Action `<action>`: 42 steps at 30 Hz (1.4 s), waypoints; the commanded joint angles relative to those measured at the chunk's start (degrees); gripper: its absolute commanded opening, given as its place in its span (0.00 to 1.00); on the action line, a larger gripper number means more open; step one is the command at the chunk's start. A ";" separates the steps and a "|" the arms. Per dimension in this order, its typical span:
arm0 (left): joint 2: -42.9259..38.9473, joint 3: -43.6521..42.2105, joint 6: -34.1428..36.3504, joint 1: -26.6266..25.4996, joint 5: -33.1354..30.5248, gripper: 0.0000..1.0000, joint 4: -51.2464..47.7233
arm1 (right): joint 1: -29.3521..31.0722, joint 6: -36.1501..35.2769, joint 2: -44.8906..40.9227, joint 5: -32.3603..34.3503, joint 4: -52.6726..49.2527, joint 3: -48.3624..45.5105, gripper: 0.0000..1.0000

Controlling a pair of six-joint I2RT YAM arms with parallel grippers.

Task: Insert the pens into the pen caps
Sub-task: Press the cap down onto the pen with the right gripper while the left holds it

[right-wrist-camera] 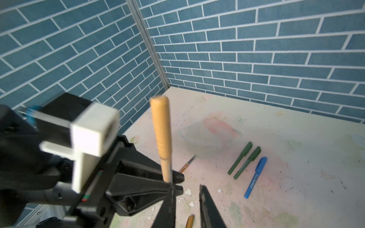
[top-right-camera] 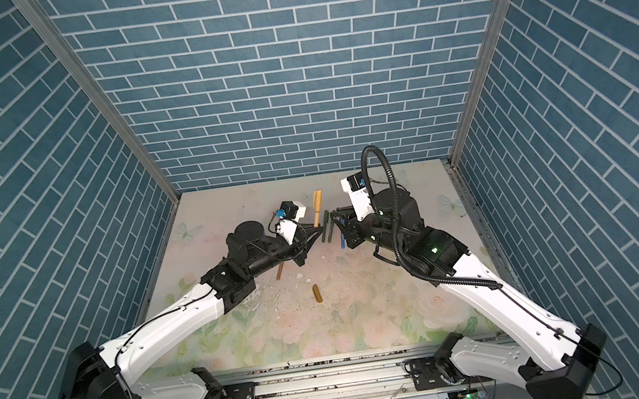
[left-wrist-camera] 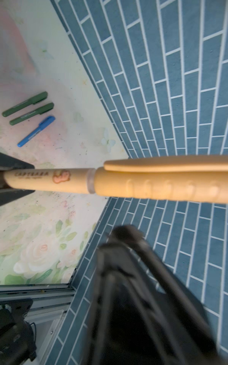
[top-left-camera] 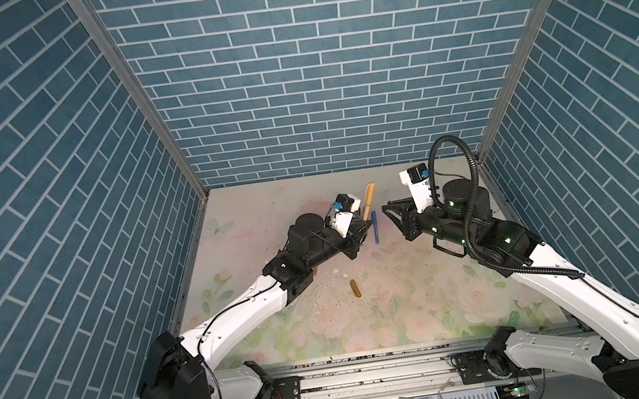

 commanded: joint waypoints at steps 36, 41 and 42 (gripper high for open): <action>-1.98 0.32 0.45 -2.24 2.69 0.00 -0.49 | -2.26 -2.07 7.03 -6.12 0.25 10.17 0.29; -2.29 0.32 -0.16 -2.24 3.08 0.00 -0.16 | -2.35 -0.92 7.52 -10.99 0.90 9.16 0.19; -2.30 0.32 -0.27 -2.19 3.18 0.00 -0.15 | -2.38 -0.74 7.61 -11.13 0.97 9.03 0.18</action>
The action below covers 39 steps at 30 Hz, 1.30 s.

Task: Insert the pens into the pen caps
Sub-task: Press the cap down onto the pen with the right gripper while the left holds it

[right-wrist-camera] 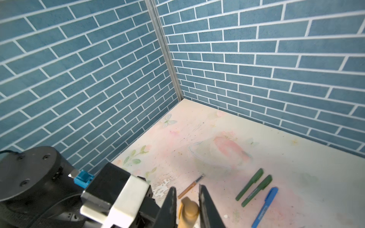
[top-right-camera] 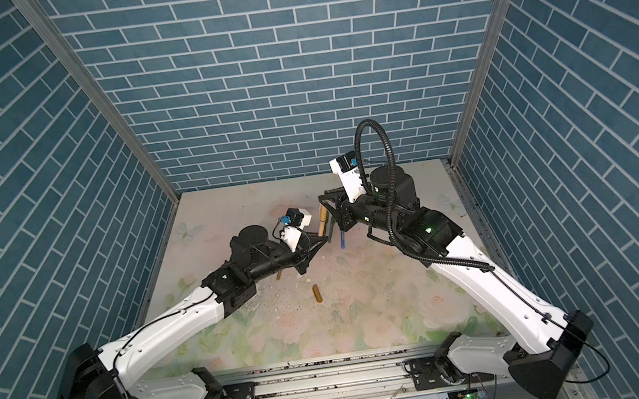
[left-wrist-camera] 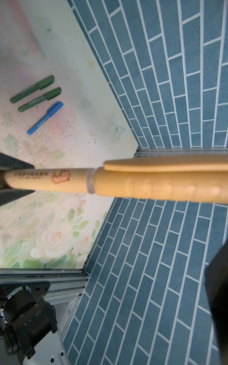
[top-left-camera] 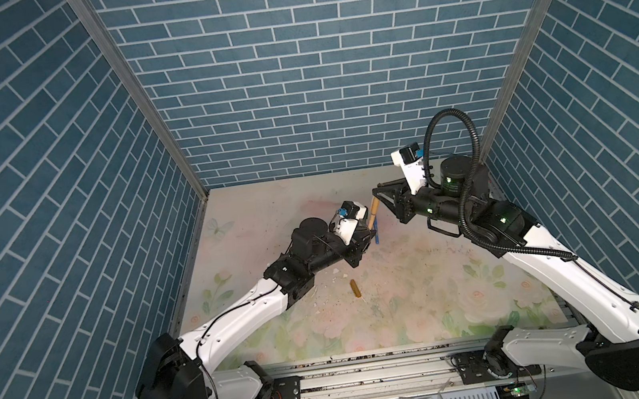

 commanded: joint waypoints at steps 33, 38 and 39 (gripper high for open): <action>-5.59 7.94 -7.22 0.02 -2.44 0.00 5.97 | -0.12 3.68 -1.32 -6.56 5.57 -12.84 0.02; -6.07 10.13 -6.66 0.04 -3.81 0.00 7.73 | -0.04 5.15 -1.34 -8.14 6.86 -16.02 0.02; -6.01 10.75 -6.48 0.00 -3.86 0.00 7.66 | -0.04 5.33 -1.34 -8.37 6.97 -16.52 0.02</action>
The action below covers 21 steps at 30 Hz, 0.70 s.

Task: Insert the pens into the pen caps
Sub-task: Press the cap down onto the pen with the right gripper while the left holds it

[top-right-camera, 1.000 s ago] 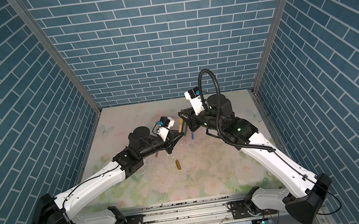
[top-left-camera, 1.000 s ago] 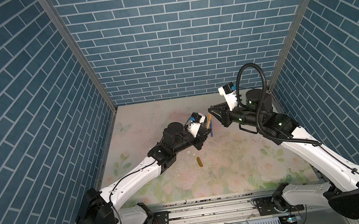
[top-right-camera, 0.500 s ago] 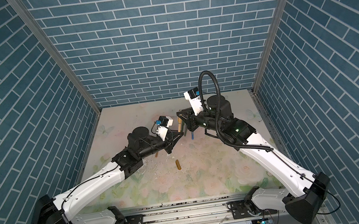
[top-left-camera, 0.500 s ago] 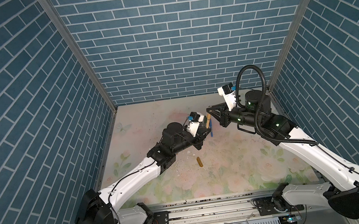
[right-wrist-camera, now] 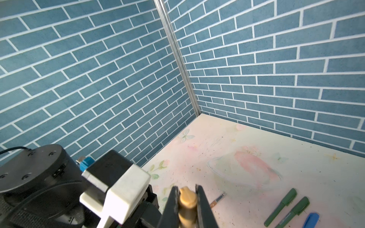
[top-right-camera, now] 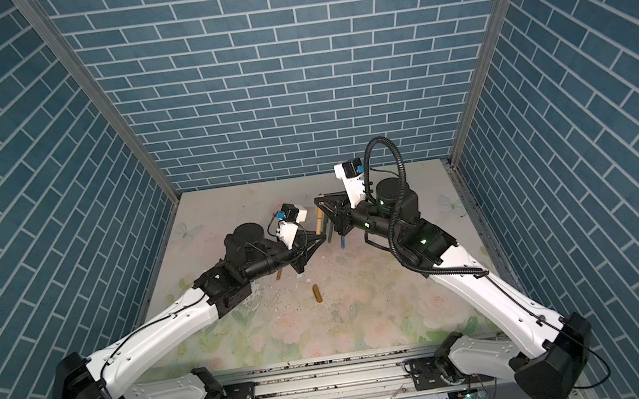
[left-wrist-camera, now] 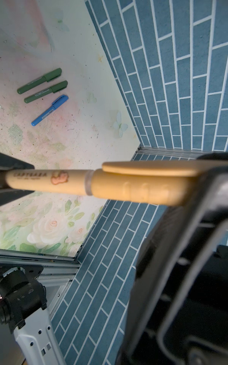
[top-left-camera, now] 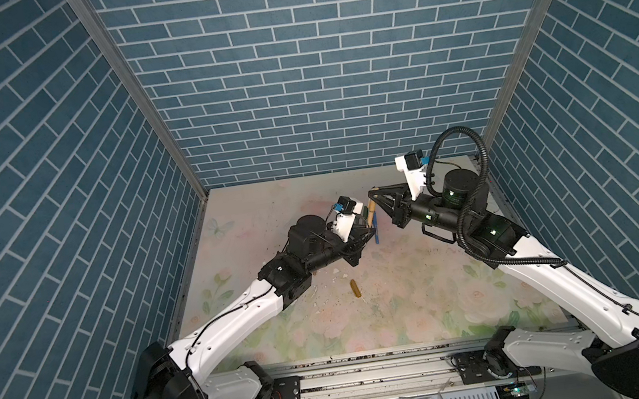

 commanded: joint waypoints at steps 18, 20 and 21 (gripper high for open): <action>-1.28 16.00 -0.33 1.82 -2.35 0.00 13.45 | 1.30 -0.39 3.33 -5.73 -11.21 -10.44 0.02; -0.85 16.70 -0.42 2.28 -2.39 0.00 13.62 | 1.50 -0.32 3.42 -6.42 -10.87 -10.99 0.02; -0.58 17.00 -0.49 2.54 -2.39 0.00 13.64 | 1.52 -0.33 3.50 -6.90 -10.90 -11.19 0.02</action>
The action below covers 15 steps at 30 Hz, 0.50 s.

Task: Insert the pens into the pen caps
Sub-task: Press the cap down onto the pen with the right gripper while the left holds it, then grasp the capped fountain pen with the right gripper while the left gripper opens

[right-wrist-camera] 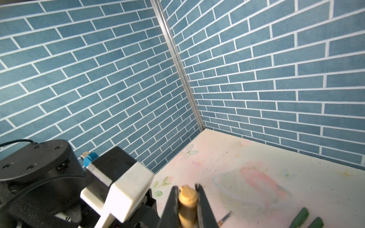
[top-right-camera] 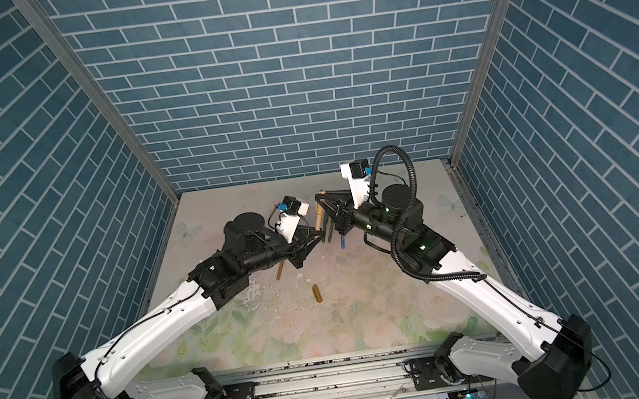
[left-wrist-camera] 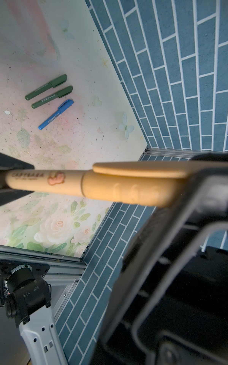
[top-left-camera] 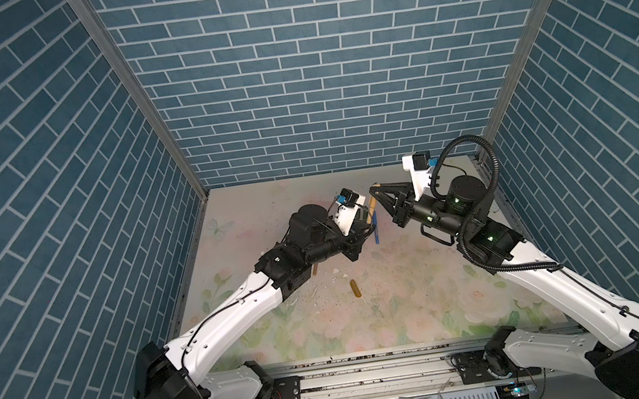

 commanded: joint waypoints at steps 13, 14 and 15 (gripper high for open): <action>-0.35 4.47 -3.27 3.51 3.47 0.00 18.84 | 1.85 -2.54 -0.93 -1.74 -19.24 -5.67 0.07; -0.18 3.13 -3.35 3.46 4.06 0.00 17.68 | 1.85 -2.72 -1.43 -0.68 -19.19 -4.86 0.09; 0.04 1.71 -3.48 3.48 4.66 0.00 16.70 | 1.82 -2.76 -2.05 0.31 -18.88 -3.85 0.11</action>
